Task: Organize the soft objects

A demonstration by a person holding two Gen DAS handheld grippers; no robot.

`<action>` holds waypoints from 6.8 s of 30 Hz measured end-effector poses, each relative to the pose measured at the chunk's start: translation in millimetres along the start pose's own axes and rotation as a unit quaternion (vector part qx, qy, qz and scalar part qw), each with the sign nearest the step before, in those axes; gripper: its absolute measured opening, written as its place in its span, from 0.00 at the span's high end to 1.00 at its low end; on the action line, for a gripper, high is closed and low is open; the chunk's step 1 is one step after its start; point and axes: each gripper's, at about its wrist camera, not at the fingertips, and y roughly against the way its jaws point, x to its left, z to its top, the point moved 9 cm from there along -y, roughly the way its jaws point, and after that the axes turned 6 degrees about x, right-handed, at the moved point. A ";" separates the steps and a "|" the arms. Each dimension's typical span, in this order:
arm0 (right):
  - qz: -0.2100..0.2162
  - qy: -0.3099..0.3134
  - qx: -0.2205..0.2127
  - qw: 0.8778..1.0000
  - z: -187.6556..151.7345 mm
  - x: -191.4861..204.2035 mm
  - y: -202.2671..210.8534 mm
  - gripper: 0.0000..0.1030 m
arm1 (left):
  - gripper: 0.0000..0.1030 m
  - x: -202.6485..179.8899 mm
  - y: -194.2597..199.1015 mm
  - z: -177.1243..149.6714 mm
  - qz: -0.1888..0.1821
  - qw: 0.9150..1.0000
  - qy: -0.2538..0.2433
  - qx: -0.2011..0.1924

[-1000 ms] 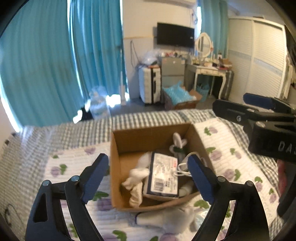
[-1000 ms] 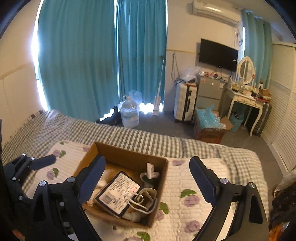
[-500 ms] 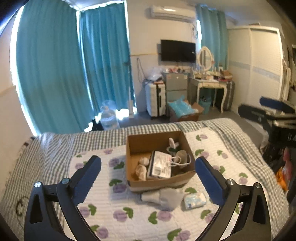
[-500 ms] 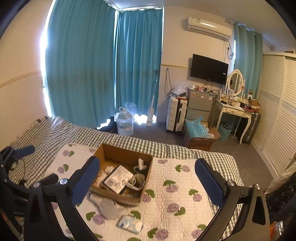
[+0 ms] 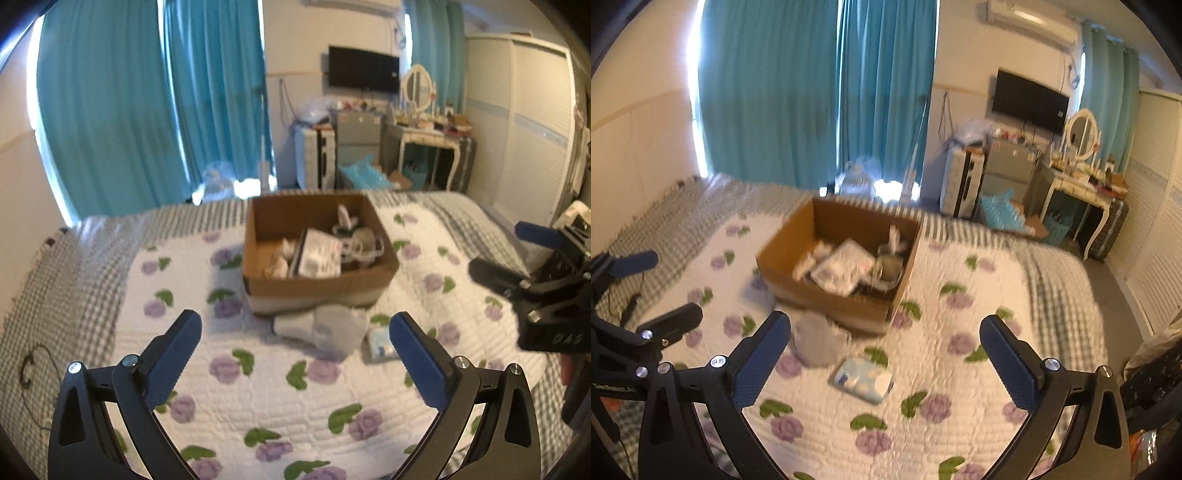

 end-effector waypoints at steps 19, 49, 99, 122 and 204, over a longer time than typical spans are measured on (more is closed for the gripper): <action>0.036 -0.039 0.141 0.989 -98.1 12.6 -184.0 0.00 | 0.00 8.8 -130.8 -53.6 0.018 0.996 0.007 0.092; 0.008 -0.089 0.102 0.991 -91.8 -59.7 -184.0 0.21 | 0.12 -56.4 -205.4 -38.7 -0.001 0.990 -0.064 0.122; 0.000 0.010 -0.032 0.999 54.6 12.6 14.5 0.21 | 0.54 0.4 -10.1 76.3 -0.025 0.998 -0.035 -0.036; 0.011 -0.028 -0.023 0.999 134.1 -16.1 -145.6 0.21 | 0.40 -1.8 -174.2 121.6 -0.057 0.996 -0.060 0.013; -0.013 -0.058 -0.152 0.987 8.9 1.8 -1.2 0.00 | 0.00 31.5 -20.0 18.1 0.018 0.990 0.013 -0.142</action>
